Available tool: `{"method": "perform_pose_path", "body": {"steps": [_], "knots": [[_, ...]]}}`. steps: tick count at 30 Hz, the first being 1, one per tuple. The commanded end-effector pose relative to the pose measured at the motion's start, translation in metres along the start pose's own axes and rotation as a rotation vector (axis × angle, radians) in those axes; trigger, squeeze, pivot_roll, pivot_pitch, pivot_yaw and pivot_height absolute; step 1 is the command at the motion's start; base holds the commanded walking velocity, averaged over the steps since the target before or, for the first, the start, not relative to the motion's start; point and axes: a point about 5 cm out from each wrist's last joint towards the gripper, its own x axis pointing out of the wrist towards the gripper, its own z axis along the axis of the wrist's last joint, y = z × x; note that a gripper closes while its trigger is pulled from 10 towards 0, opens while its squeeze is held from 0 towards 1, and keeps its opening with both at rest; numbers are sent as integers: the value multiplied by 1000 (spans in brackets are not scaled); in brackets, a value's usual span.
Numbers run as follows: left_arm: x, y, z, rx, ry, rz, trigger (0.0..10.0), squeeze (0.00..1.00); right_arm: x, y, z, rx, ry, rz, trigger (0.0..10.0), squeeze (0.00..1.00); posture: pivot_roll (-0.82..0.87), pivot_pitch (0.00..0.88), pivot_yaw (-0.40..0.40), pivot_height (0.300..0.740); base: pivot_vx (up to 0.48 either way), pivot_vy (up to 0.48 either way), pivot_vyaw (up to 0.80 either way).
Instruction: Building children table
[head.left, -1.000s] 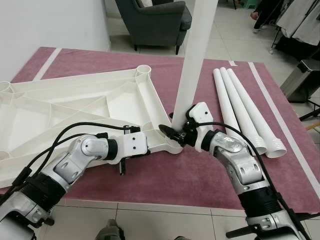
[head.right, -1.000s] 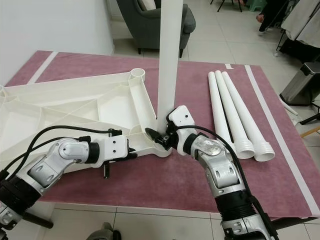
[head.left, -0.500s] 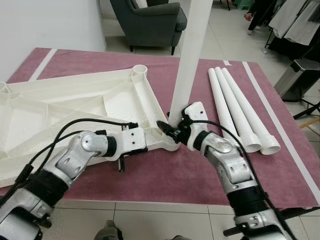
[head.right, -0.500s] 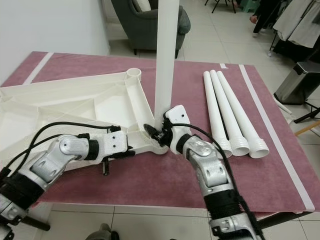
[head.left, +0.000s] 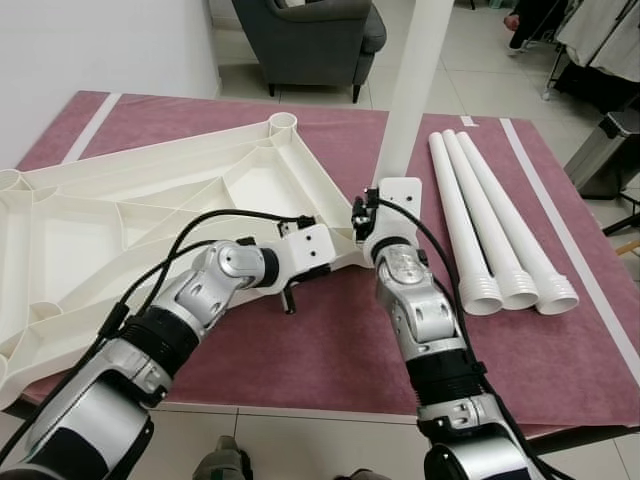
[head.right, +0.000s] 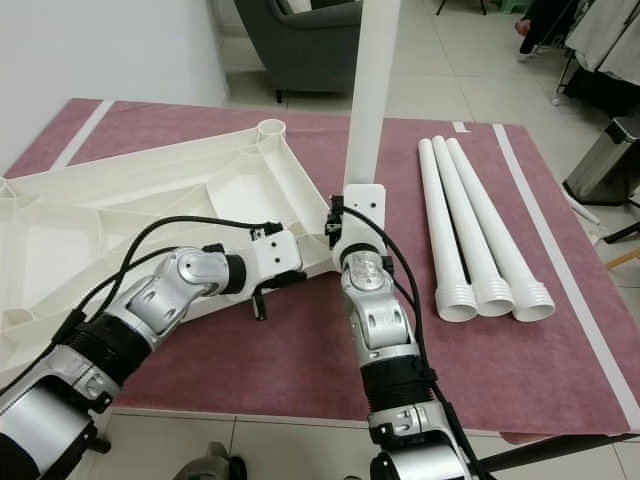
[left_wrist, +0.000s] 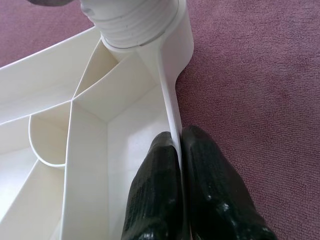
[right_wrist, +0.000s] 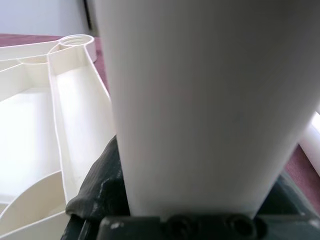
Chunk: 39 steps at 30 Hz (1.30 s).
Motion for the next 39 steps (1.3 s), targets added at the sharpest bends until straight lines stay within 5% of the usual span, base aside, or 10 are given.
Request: {"method": "perform_pose_path", "body": {"steps": [1, 4, 5, 9, 10, 12, 13, 30, 32, 39], "knots": [[4, -3, 45, 156, -157, -63, 0, 0, -1, -5, -27, -57, 106, -22, 10000, 0, 127, 68, 38, 740, 0, 0, 0], [4, -3, 42, 154, -151, -63, 0, 0, -3, 0, -27, -52, 96, 10, 10000, 0, 128, 68, 37, 740, 0, 0, 0], [0, -5, 38, 151, -146, -69, 0, 0, -4, 1, -23, -51, 61, 49, 10000, 1000, 129, 67, 35, 740, 0, 0, 0], [-7, -8, 32, 152, -142, -84, 0, 0, -5, -1, -17, -43, 7, 114, 10000, 1000, 130, 68, 30, 740, 0, 0, 0], [-11, -12, 29, 161, -143, -104, 0, 0, -5, 0, -9, -35, -38, 179, 10000, 722, 131, 67, 28, 740, 0, 0, 0], [-11, -12, 29, 161, -143, -104, 0, 0, -5, 0, -9, -35, -38, 179, 10000, 722, 131, 67, 28, 740, 0, 0, 0], [-16, -15, 27, 173, -146, -127, 0, 0, -6, 2, -2, -40, -76, 252, 10000, 0, 131, 67, 28, 740, 0, 0, 0], [-67, -47, -6, 336, -40, -338, 0, 0, -33, -9, 11, -239, -149, 989, 9647, 0, 156, 59, -1, 740, 0, 0, 0], [-68, -49, -6, 330, -37, -338, 0, 0, -36, -6, 9, -195, -138, 1036, 0, 0, 157, 57, -2, 740, 0, 0, 0], [-66, -49, 0, 301, -68, -311, 0, 0, -42, -4, 3, -95, -101, 1078, 0, 0, 155, 54, -1, 740, 0, 0, 0]]}}
